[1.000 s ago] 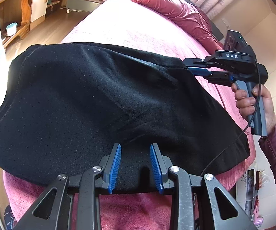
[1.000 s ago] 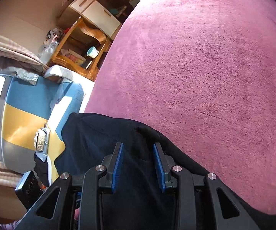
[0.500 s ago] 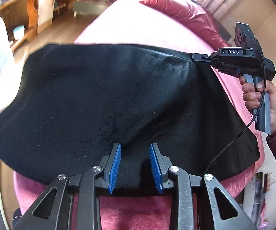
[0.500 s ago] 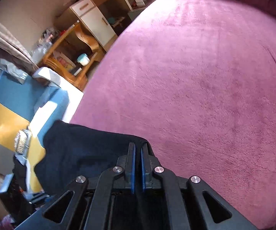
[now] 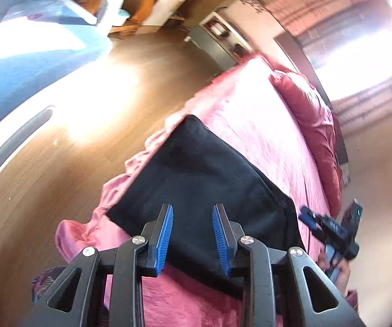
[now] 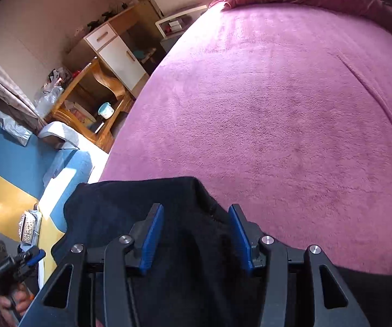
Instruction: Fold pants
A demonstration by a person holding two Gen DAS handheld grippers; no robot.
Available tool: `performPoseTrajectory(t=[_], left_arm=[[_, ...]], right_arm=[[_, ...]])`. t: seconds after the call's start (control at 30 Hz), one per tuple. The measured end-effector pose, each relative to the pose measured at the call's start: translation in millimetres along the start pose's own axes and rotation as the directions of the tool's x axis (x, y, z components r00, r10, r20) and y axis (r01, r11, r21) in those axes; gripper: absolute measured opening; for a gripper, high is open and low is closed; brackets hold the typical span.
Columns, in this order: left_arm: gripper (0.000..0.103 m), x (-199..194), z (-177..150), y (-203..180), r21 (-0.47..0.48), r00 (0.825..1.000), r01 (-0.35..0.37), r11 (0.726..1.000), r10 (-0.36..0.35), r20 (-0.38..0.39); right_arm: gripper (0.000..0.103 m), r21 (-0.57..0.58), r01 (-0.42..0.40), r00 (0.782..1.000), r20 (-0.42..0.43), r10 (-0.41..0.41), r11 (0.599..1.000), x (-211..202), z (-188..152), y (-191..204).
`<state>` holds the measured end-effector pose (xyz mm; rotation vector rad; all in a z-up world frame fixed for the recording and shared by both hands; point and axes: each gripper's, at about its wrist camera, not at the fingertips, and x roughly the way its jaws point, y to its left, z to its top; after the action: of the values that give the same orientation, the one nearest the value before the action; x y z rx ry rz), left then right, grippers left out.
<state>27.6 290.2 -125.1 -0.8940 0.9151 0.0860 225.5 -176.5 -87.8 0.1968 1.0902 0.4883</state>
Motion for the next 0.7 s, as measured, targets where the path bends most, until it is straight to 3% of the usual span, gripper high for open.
performPoseTrajectory(t=[0.17, 0.3, 0.43, 0.5, 0.57, 0.7], left_arm=[[0.031, -2.4, 16.5, 43.5, -0.144, 0.999, -0.022, 0.989, 0.016, -0.046], [0.031, 11.7, 12.5, 53.1, -0.178, 0.996, -0.013, 0.984, -0.003, -0.091], [0.028, 38.6, 7.9, 50.6, -0.176, 0.989, -0.028, 0.984, 0.002, -0.147], [0.015, 39.2, 4.4, 47.6, -0.148, 0.991, -0.019, 0.989, -0.001, -0.135], [0.009, 32.8, 3.6, 38.9, -0.126, 0.994, -0.002, 0.992, -0.012, -0.109], [0.007, 14.3, 3.0, 28.1, -0.053, 0.997, -0.029, 0.998, 0.025, -0.078]], right_arm=[[0.051, -0.038, -0.019, 1.0, -0.013, 0.018, 0.999, -18.8, -54.5, 18.7], [0.051, -0.034, -0.011, 0.999, -0.044, 0.009, 0.999, -21.8, -99.5, 21.5], [0.051, -0.002, 0.003, 0.997, -0.078, -0.003, 1.0, -21.4, -134.0, 14.6], [0.051, 0.022, 0.007, 0.997, -0.083, -0.005, 1.0, -21.8, -146.6, 9.9], [0.051, 0.051, -0.003, 0.997, -0.081, 0.007, 0.999, -25.2, -156.5, 4.4], [0.051, 0.06, -0.006, 0.997, -0.077, 0.011, 0.998, -30.2, -170.6, -0.7]])
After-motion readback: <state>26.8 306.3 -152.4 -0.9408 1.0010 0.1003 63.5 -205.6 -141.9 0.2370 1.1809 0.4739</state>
